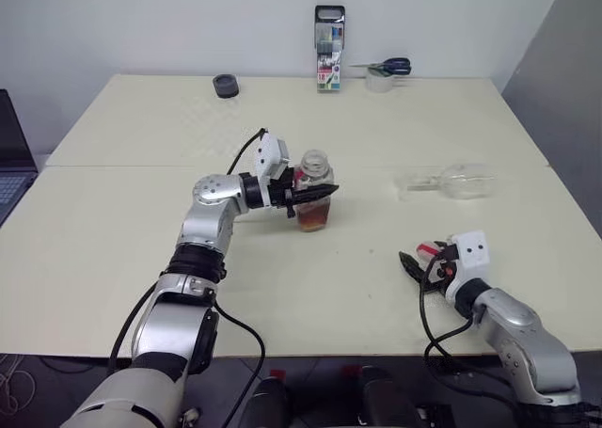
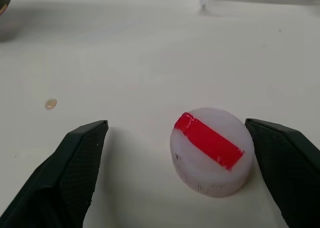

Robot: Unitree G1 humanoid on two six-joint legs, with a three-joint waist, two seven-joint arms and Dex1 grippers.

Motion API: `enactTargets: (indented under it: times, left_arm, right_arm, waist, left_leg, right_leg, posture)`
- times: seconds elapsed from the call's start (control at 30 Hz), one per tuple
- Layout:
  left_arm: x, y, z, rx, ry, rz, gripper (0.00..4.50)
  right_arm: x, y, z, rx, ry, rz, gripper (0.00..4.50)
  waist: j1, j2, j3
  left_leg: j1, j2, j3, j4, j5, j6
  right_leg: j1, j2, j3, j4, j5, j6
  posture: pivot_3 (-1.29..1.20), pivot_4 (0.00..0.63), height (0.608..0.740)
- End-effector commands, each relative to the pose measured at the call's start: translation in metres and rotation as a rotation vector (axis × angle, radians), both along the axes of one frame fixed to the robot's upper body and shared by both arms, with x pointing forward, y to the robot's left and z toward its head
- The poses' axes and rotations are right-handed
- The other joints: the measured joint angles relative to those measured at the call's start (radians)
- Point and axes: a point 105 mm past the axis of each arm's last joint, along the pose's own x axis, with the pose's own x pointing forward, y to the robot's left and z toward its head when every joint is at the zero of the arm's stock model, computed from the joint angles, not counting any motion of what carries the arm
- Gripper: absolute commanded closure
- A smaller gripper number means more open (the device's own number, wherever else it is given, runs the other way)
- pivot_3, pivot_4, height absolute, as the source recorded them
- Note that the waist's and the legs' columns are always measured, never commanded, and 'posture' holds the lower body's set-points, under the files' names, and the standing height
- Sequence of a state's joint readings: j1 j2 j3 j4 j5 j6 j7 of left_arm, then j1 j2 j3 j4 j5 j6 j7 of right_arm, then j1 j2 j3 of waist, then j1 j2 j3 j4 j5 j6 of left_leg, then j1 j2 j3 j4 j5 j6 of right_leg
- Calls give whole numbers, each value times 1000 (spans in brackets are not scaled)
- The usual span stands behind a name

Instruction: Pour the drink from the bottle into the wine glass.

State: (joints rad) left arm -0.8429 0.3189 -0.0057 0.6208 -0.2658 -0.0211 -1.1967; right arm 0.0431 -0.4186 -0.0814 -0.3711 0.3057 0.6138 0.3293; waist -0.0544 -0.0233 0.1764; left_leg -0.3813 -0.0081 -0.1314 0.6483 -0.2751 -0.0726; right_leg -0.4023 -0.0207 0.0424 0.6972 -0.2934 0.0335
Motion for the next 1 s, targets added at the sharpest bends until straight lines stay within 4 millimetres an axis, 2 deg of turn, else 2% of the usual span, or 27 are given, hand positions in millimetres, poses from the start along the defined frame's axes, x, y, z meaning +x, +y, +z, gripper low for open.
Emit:
enactTargets:
  times: [0.03, 0.1, 0.2, 0.3, 0.37, 0.5, 0.63, 0.73, 0.87, 1.0]
  left_arm:
    - [5, 11, 20, -50, -72, 86, 2847]
    - [13, 20, 24, -60, -88, 164, 2847]
    - [25, 38, 30, -77, -105, 308, 2847]
    - [38, 65, 37, -95, -107, 481, 2847]
    - [43, 80, 39, -99, -111, 568, 2847]
    - [48, 117, 41, -117, -106, 747, 2847]
    - [48, 147, 43, -180, -99, 888, 2847]
    - [47, 163, 38, -225, -72, 963, 2848]
    - [42, 173, 32, -261, -52, 1007, 2848]
    - [39, 175, 26, -284, -37, 1014, 2848]
  right_arm:
    - [-8, -26, -2, -160, 15, -15, 0]
    - [-8, -26, 12, -245, -37, 46, 0]
    - [-11, -3, 40, -224, -128, 207, 0]
    - [-16, 37, 71, -125, -204, 405, 0]
    - [-16, 55, 82, -95, -227, 486, 0]
    - [-2, 105, 102, -50, -288, 625, 0]
    - [16, 137, 107, -42, -296, 665, 0]
    - [18, 160, 110, -21, -302, 736, 0]
    - [20, 182, 114, -4, -315, 792, 0]
    - [25, 192, 116, -15, -326, 805, 0]
  waist:
    - [10, 0, 0]
    - [18, 0, 0]
    - [20, 0, 0]
    - [9, 0, 0]
    - [-1, 0, 0]
    - [-6, -1, 0]
    - [-3, -1, 0]
    - [3, -1, 0]
    - [4, -1, 0]
    - [4, -1, 0]
  left_leg:
    - [0, 0, 0, 0, 0, 0]
    - [-1, 0, -1, 0, 0, 0]
    - [-1, -1, 0, 0, 0, 0]
    - [0, 1, 0, -1, 0, 0]
    - [0, 1, 0, -1, 0, 0]
    - [-1, 1, -1, -1, 0, 0]
    - [-1, 1, -2, -1, 2, -3]
    - [-3, 0, -2, -1, 2, -4]
    - [-3, -1, -2, 0, 2, -4]
    - [-3, -1, -3, 0, 2, -4]
  right_leg:
    - [0, 0, 0, 0, 0, 0]
    - [0, 0, -1, -1, 0, 0]
    - [0, -1, 0, -1, 0, 0]
    - [-1, 0, 0, 0, 0, 0]
    - [-1, 1, 0, 0, 0, 0]
    - [-2, 1, -1, 0, 0, 0]
    - [-3, 0, -2, 0, 0, 0]
    - [-3, -2, -2, -1, 0, 0]
    - [-3, -4, -2, -1, 0, 0]
    - [-3, -3, -3, -1, 0, 0]
  posture:
    - [0, 150, 740]
    - [0, 150, 740]
    - [0, 150, 740]
    - [0, 150, 740]
    - [0, 150, 740]
    - [0, 150, 740]
    - [0, 150, 740]
    - [0, 150, 740]
    - [0, 150, 740]
    - [0, 150, 740]
